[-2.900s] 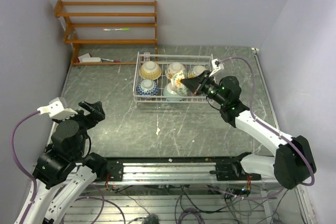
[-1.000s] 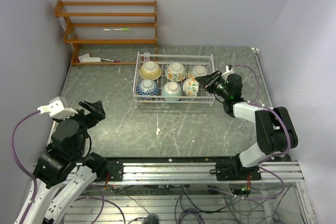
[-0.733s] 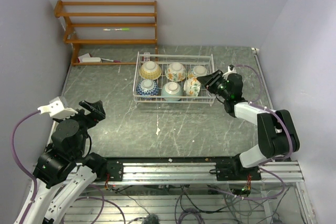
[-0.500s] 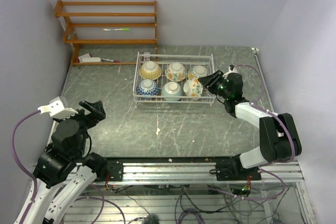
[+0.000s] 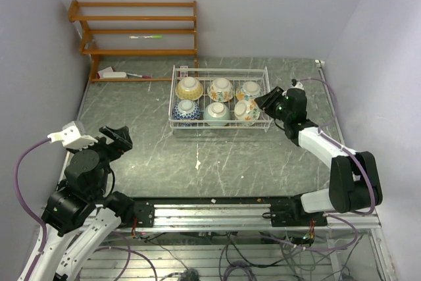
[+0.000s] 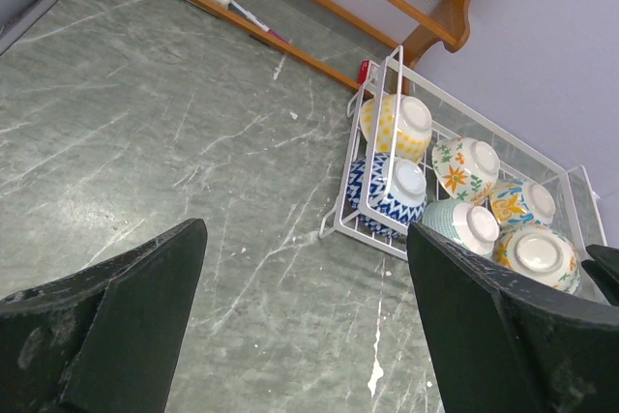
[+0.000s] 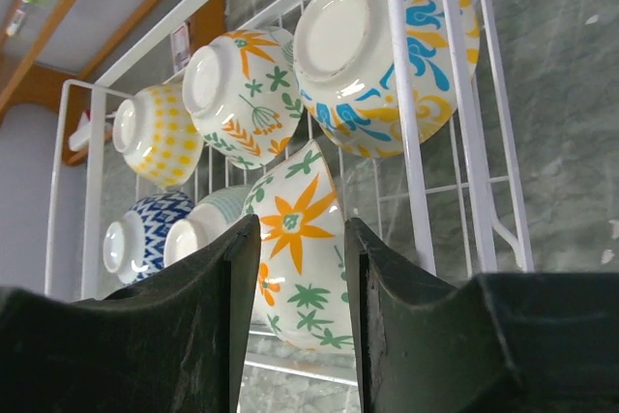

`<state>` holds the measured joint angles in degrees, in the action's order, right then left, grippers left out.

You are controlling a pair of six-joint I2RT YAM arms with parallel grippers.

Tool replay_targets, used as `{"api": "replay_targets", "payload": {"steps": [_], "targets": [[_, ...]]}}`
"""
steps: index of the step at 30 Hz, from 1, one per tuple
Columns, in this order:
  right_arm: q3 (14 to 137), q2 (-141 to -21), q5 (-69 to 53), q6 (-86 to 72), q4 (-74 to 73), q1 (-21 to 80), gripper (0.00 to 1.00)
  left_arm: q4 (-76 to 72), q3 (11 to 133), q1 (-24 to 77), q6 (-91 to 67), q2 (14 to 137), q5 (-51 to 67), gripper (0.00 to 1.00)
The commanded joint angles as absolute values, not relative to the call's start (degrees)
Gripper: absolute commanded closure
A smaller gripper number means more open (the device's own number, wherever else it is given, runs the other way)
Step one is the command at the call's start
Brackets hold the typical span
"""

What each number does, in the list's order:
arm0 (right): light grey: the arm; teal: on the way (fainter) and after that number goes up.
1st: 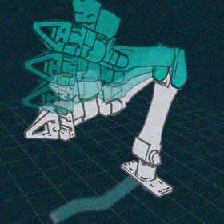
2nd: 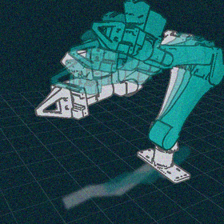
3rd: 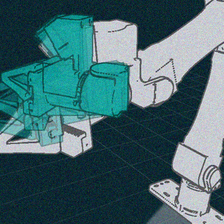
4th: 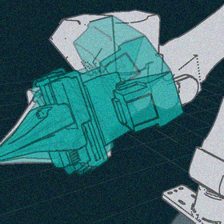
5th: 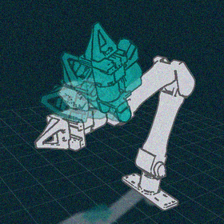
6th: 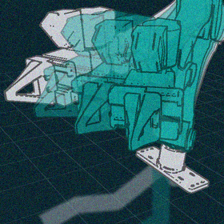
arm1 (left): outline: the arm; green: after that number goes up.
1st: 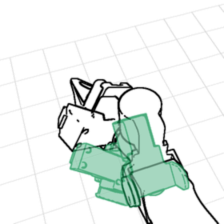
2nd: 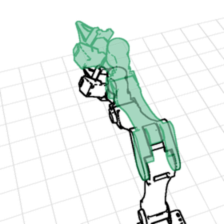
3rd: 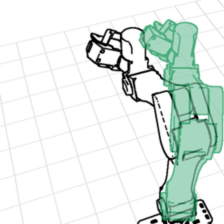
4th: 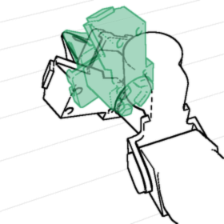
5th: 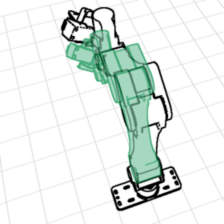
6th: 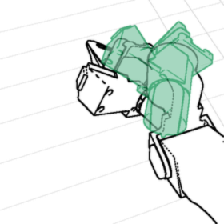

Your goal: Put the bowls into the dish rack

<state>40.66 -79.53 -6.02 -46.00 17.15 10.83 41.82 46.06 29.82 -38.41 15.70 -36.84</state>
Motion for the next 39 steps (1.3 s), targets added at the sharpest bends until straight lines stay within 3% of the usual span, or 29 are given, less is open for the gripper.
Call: {"api": "replay_targets", "payload": {"steps": [1,11,19,24,39], "targets": [[44.71,-79.29,-1.66,-39.28,10.40,10.27,0.58,39.90,45.71,29.71,-39.11,15.79,-36.82,0.04],[49.00,-78.62,-1.88,-34.74,6.79,12.43,0.47,39.65,45.70,29.71,-39.03,15.82,-36.57,0.05],[56.59,-81.73,1.56,-30.65,2.24,18.21,0.46,39.94,45.85,29.70,-38.93,15.56,-36.66,0.05],[61.81,-84.79,11.12,-28.09,-3.98,22.23,0.45,39.92,45.84,29.70,-38.91,15.62,-36.68,0.05],[60.65,-88.55,13.93,-25.53,-9.82,23.73,0.43,39.47,45.72,29.71,-38.51,17.13,-35.60,0.04]]}}
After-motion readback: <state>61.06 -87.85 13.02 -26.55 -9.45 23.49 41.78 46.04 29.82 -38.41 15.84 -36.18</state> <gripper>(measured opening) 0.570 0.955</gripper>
